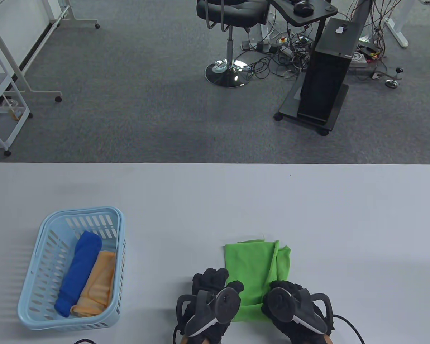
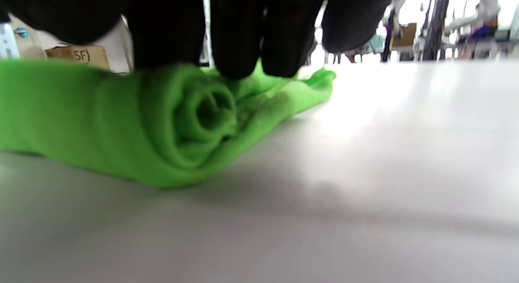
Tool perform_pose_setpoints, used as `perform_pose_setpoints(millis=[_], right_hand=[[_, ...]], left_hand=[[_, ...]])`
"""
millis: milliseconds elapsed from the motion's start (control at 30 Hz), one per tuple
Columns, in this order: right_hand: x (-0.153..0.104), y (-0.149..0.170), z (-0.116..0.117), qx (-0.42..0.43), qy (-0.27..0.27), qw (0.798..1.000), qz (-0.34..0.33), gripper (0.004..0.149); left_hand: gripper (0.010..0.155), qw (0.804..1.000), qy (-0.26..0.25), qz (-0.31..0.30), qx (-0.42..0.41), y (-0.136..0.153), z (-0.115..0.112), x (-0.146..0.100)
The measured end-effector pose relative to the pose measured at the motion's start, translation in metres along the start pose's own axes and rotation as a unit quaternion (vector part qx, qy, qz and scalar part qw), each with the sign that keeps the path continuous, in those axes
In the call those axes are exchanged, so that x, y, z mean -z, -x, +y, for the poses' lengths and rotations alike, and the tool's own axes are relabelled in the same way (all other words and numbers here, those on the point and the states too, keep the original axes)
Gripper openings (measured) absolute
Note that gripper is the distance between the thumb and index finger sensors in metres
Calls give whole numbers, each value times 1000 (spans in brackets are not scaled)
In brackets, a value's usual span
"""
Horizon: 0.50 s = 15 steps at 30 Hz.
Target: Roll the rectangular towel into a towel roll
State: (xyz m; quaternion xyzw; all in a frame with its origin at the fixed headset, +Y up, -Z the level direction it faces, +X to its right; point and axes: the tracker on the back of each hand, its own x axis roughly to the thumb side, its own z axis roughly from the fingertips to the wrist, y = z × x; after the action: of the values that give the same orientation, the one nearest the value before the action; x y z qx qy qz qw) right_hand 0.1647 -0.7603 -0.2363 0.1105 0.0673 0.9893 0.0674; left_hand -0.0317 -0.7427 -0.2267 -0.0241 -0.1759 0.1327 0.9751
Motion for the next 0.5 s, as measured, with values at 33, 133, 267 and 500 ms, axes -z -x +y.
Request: perform_pose_setpoints(millis=[33,133,267,500], right_hand=[[-1,1,0,10,-9,1000,2,58],[-1,5,3,-25,-61,998,-5,72],[-1,8,11,-47,-121,991,3,82],[-2,11,7,-7,-72,997,-2,67]], left_hand=[[53,1000,24,-16,3,-4,-4,0],[65,992,98,-25,70,-12,-19,5],[69,980,142,-18,136,-13,-35,12],[58,991,123,9,56,1,-29,9]])
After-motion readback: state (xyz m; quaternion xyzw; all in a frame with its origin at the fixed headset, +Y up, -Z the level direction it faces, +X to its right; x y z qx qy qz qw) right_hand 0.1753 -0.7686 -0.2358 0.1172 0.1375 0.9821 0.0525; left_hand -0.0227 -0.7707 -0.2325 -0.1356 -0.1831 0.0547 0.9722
